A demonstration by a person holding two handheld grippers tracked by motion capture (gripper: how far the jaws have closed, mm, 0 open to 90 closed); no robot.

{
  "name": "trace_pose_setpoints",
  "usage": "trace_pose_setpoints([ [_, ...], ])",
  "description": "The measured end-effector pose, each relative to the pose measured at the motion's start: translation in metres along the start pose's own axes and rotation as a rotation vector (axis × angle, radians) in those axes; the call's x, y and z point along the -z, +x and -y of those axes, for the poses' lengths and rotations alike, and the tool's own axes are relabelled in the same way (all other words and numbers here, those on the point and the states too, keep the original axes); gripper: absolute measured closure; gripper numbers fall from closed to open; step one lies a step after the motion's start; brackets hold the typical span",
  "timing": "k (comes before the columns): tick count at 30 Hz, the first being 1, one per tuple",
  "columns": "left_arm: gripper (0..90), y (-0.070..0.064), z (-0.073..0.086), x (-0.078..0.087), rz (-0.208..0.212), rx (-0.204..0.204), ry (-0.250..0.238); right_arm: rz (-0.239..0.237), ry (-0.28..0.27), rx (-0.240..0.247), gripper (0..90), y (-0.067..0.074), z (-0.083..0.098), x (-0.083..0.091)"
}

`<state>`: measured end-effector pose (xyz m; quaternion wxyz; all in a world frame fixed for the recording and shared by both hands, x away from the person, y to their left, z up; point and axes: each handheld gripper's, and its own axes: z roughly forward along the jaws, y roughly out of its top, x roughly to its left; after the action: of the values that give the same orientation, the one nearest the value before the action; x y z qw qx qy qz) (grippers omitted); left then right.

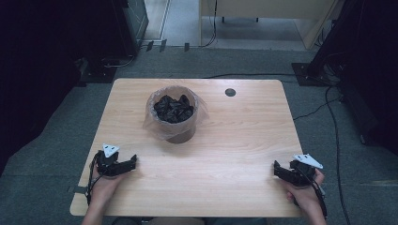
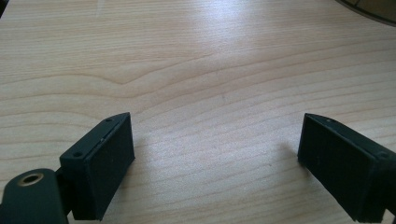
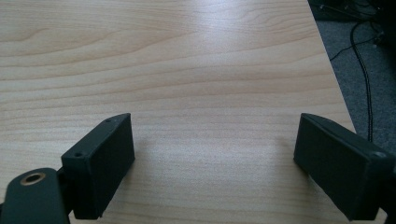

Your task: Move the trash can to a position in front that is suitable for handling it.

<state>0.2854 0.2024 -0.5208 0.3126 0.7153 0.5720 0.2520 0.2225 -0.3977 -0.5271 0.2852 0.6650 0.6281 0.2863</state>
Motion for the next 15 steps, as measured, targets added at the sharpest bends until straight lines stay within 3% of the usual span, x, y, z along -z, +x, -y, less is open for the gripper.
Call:
trace_pose_setpoints([
  [4,10.4,0.000,0.000,0.000,0.000,0.000,-0.001,0.009,-0.007,-0.007,16.4,0.000,0.000,0.001],
  [7,10.5,0.000,0.000,0.000,-0.001,0.000,0.000,0.015,-0.035,-0.014,32.9,0.001,0.001,0.003],
  [9,10.6,0.000,0.000,0.000,-0.002,0.002,-0.001,0.027,-0.077,-0.001,34.7,0.006,0.001,0.005],
  [15,12.5,-0.001,-0.001,0.000,-0.021,0.021,-0.006,-0.038,-0.202,0.000,50.1,0.030,-0.012,0.011],
])
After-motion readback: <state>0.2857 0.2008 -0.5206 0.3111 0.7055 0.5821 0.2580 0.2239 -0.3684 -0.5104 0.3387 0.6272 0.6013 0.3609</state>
